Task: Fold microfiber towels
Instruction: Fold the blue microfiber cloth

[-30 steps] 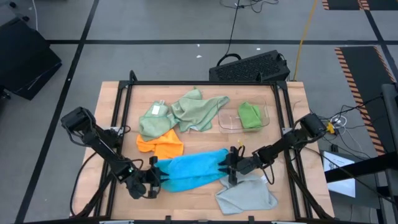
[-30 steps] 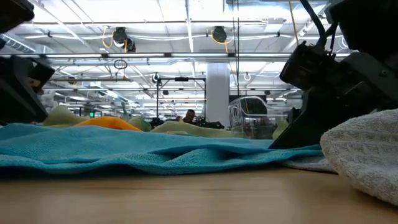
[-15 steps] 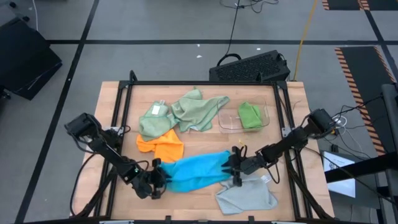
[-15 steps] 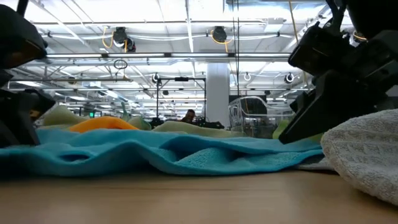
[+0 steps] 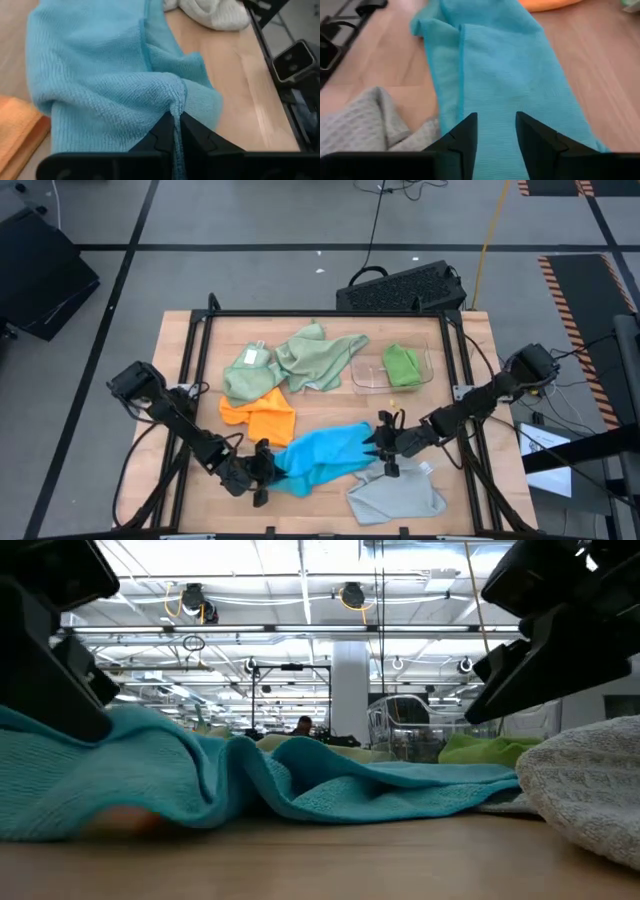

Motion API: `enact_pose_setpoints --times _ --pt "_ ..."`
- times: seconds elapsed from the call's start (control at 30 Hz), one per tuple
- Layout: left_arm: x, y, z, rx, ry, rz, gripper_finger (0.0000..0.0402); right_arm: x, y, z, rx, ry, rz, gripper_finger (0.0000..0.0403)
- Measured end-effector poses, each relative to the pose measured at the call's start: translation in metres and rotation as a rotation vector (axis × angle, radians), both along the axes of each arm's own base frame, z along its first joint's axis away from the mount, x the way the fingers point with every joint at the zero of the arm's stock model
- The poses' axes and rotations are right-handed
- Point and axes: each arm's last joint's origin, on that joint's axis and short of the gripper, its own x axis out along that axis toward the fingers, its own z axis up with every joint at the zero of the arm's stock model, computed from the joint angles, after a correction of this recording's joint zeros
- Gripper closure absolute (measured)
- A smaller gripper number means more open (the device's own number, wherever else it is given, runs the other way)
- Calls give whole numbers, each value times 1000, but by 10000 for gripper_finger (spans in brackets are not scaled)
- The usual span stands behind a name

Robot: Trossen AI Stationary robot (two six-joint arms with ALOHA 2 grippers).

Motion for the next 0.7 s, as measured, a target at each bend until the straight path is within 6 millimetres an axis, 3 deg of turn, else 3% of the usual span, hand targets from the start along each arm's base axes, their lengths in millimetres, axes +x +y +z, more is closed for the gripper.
enact_pose_setpoints --times 0.2,0.37,0.7 --pt "-14 -1 32 -53 112 8 375 -1 13 -1 45 -37 34 240" --pt "-25 -9 67 -171 24 -17 353 6 25 -10 103 -117 45 240" --pt "-27 -13 61 -180 36 30 232 20 28 -28 117 -108 -41 242"
